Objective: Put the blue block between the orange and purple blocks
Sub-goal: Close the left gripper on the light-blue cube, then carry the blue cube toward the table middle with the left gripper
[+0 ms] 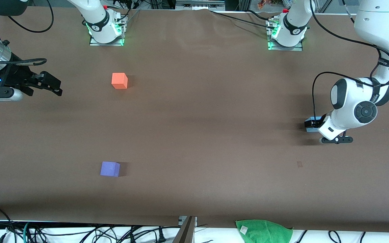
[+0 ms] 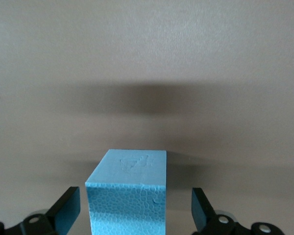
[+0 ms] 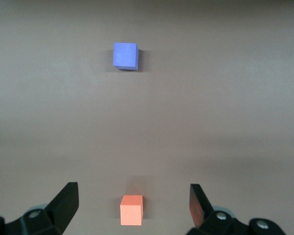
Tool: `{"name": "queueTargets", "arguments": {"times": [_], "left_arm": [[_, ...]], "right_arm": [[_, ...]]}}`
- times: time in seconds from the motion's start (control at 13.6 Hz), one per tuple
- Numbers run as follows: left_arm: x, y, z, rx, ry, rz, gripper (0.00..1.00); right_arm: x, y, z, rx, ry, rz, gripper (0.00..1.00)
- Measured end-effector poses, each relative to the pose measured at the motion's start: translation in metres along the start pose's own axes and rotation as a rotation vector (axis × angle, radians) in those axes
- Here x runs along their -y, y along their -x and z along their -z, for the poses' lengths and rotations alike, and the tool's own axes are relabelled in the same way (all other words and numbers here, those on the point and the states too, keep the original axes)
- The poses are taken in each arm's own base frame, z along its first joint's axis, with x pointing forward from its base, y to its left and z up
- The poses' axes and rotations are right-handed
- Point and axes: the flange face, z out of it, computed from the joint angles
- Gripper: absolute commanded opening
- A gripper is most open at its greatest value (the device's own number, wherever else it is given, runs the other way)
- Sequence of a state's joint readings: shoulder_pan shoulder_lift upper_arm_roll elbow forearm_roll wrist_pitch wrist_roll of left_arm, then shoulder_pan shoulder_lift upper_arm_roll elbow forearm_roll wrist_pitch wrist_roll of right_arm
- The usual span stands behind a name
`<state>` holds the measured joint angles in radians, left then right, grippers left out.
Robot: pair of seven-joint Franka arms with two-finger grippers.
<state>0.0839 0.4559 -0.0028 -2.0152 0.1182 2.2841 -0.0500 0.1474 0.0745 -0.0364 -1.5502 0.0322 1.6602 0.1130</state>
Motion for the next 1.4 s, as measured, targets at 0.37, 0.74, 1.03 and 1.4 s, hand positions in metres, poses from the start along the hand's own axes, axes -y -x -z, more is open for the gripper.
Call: {"name": "queueTargets", "arguments": {"times": [0.37,0.74,1.03,1.4], "left_arm": [[-0.001,0.002,-0.011,0.018,0.001,-0.002,0.17],[-0.03,-0.002,0.013,0.083,0.005,-0.05,0.23],[-0.113,-0.006,0.094,0.155,0.021,-0.079,0.18],[-0.274,0.026,0.162,0.12,0.156,-0.102,0.18]], "right_arm": [[0.0,0.0,0.0,0.0,0.0,0.0,1.0],[0.0,0.0,0.0,0.0,0.0,-0.001,1.0],[-0.001,-0.001,-0.001,0.001,0.0,-0.003,1.0],[-0.002,-0.001,-0.001,0.002,0.001,-0.004,1.0]]}}
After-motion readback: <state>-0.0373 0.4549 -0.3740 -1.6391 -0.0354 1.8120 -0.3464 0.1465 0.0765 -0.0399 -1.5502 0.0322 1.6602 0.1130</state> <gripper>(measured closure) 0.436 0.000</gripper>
